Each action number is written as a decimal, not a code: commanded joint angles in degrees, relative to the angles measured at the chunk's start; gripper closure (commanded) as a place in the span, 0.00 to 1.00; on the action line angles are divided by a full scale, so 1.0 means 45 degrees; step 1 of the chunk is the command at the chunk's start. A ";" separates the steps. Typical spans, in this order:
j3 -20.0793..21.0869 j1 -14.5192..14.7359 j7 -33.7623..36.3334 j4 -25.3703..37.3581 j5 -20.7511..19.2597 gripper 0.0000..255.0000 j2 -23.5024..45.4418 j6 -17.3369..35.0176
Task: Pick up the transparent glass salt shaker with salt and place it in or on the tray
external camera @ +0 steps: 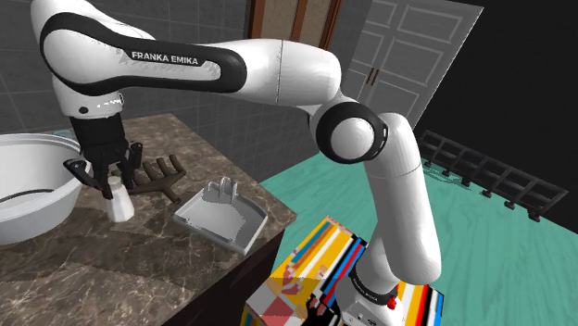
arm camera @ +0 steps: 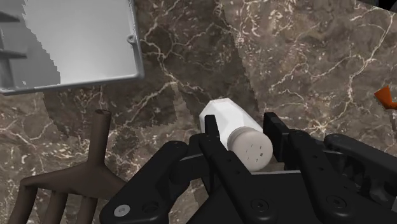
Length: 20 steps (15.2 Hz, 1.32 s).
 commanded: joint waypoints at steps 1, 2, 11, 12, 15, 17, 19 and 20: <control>0.0000 0.0070 0.0033 0.0526 -0.0021 1.00 0.0098 -0.0423; 0.0000 0.0106 0.0050 0.0779 -0.0031 1.00 0.0145 -0.0626; -0.0052 0.0651 0.0215 0.4020 -0.0240 1.00 0.1097 -0.2868; -0.0063 0.0713 0.0225 0.4341 -0.0266 1.00 0.1220 -0.3061; 0.0144 -0.0623 -0.0284 -0.0016 0.0341 1.00 -0.1513 -0.1511; 0.0150 -0.1251 -0.0714 -0.1859 0.0691 1.00 -0.2820 -0.0985; 0.0096 -0.1781 -0.1189 -0.3364 0.1014 1.00 -0.3973 -0.0634; 0.0048 -0.2017 -0.1441 -0.4033 0.1165 1.00 -0.4512 -0.0504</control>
